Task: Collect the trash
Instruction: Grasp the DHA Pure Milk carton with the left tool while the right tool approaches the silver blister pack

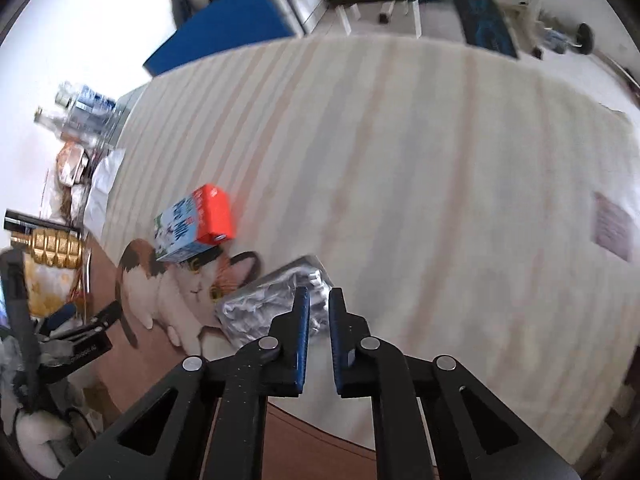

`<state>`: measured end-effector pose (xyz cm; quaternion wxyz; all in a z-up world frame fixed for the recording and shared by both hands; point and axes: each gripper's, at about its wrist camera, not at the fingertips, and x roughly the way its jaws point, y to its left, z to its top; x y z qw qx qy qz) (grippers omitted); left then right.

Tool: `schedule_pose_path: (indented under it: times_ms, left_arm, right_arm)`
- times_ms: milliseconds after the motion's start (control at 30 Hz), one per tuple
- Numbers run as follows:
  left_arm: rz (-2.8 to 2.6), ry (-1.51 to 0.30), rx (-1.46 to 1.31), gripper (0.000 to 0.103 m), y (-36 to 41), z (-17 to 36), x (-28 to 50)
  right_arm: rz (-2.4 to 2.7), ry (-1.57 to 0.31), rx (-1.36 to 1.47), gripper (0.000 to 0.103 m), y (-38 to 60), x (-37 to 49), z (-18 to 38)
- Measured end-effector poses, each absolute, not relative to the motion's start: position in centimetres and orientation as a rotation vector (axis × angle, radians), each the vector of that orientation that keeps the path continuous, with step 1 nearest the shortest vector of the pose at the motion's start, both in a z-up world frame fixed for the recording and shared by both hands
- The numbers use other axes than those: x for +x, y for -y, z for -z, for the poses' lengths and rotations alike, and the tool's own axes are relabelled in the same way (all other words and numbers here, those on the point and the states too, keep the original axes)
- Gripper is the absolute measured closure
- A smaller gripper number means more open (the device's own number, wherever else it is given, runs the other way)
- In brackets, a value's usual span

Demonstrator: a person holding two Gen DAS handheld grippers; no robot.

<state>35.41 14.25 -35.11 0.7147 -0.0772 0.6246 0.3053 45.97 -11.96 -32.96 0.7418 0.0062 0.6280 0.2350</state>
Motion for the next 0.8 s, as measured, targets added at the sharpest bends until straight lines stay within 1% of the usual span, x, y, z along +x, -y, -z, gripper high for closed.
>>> schedule_pose_path:
  times_ms: [67, 133, 233, 267, 300, 333, 367, 400, 467, 533, 567, 600, 633, 700, 800]
  left_arm:
    - [-0.574, -1.381, -0.17, 0.0, -13.7, 35.4, 36.2]
    - [-0.467, -1.38, -0.09, 0.0, -12.3, 35.4, 37.9]
    - [-0.313, -1.388, 0.176, 0.0, -9.4, 35.7, 42.0]
    - [-0.276, -1.395, 0.243, 0.0, -8.7, 35.9, 43.0]
    - [-0.242, -1.399, 0.318, 0.0, -8.0, 36.2, 44.0]
    - [-0.204, -1.403, 0.39, 0.0, -7.4, 36.5, 45.0]
    - [-0.148, -1.416, 0.474, 0.0, -6.6, 37.1, 46.2]
    - [-0.121, -1.427, 0.513, 0.0, -6.2, 37.4, 46.7]
    - [-0.039, -1.479, 0.599, 0.0, -5.6, 38.7, 48.0]
    - [0.013, -1.514, 0.63, 0.0, -5.2, 39.7, 48.6]
    - [0.039, -1.53, 0.638, 0.001, -4.9, 40.2, 48.9]
    - [0.066, -1.542, 0.638, 0.01, -4.7, 40.6, 49.1]
    - [0.084, -1.553, 0.631, 0.035, -4.4, 40.8, 49.3]
    - [0.106, -1.568, 0.574, 0.046, -4.4, 40.7, 49.5]
    - [0.09, -1.573, 0.48, 0.047, -4.9, 40.0, 49.1]
  right_arm:
    - [-0.456, -1.378, 0.048, 0.094, 14.6, 46.5, 32.6]
    - [-0.436, -1.436, 0.054, 0.094, 16.5, 46.9, 33.5]
    - [-0.374, -1.488, 0.036, 0.092, 18.4, 47.3, 35.2]
    - [-0.357, -1.502, 0.029, 0.09, 18.8, 47.4, 35.6]
    - [-0.348, -1.517, 0.017, 0.077, 18.9, 47.6, 36.1]
    - [-0.339, -1.529, 0.004, 0.068, 18.9, 47.8, 36.5]
    - [-0.328, -1.531, -0.002, 0.053, 18.9, 48.0, 36.8]
    - [-0.327, -1.529, -0.009, 0.042, 18.7, 48.0, 37.0]
    - [-0.322, -1.522, -0.021, 0.04, 18.4, 48.3, 37.2]
    - [-0.325, -1.531, -0.038, 0.035, 17.6, 48.6, 37.4]
    - [-0.321, -1.535, -0.045, 0.031, 17.6, 48.8, 37.5]
    - [-0.321, -1.538, -0.057, 0.03, 17.5, 48.9, 37.5]
    - [-0.319, -1.538, -0.068, 0.03, 17.2, 49.1, 37.5]
    - [-0.317, -1.54, -0.098, 0.03, 16.4, 49.4, 37.8]
    - [-0.323, -1.547, -0.128, 0.03, 15.6, 49.7, 38.1]
